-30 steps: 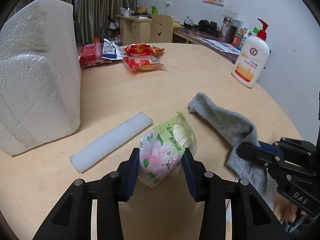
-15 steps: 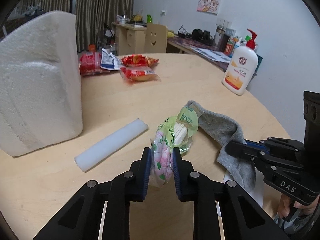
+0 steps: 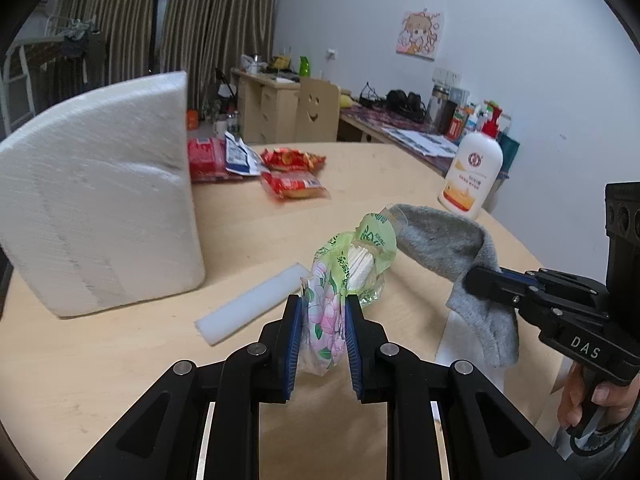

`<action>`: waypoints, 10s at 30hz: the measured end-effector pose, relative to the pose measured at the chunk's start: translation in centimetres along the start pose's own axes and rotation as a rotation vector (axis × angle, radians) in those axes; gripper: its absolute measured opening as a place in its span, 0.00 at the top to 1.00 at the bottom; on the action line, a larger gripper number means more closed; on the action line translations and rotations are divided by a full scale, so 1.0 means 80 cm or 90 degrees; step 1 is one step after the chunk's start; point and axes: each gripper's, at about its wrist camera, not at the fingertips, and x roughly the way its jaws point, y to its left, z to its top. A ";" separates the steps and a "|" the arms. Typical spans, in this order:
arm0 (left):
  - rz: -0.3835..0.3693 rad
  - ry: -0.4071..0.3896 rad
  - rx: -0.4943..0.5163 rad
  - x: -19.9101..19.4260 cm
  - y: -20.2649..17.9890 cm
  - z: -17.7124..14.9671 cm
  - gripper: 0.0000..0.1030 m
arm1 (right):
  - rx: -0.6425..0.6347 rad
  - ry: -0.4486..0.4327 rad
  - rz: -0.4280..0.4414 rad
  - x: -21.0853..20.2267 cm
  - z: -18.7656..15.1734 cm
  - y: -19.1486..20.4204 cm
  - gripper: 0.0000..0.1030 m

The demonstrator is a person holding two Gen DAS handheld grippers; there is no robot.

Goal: Organize soft objects
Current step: 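Lift the floral packet and grey sock and carry both over the foam box, then lower the left gripper into the foam box and release the floral packet, then lower the grey sock into the foam box and open the right gripper, then withdraw both grippers from the foam box back toward the table, then move the left gripper to the white foam strip while the right gripper approaches the white tissues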

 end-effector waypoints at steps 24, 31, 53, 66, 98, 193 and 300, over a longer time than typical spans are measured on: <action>0.106 -0.222 0.027 -0.212 -0.001 -0.021 0.78 | -0.080 -0.132 0.035 -0.098 0.021 0.101 0.91; 0.145 -0.256 0.029 -0.263 -0.002 -0.034 0.78 | -0.111 -0.174 0.058 -0.119 0.023 0.132 0.91; 0.225 -0.298 -0.008 -0.328 0.036 -0.051 0.78 | -0.166 -0.194 0.129 -0.101 0.033 0.195 0.91; 0.228 -0.287 -0.013 -0.308 0.057 -0.024 0.78 | -0.169 -0.181 0.121 -0.072 0.059 0.211 0.91; 0.205 -0.244 -0.032 -0.200 0.127 0.082 0.78 | -0.164 -0.142 0.107 0.015 0.162 0.206 0.91; 0.286 -0.305 -0.076 -0.157 0.212 0.101 0.01 | -0.145 -0.117 0.119 0.118 0.224 0.202 0.10; 0.049 -0.149 0.112 -0.106 -0.003 -0.041 0.00 | 0.021 -0.098 -0.161 -0.064 -0.064 0.060 0.00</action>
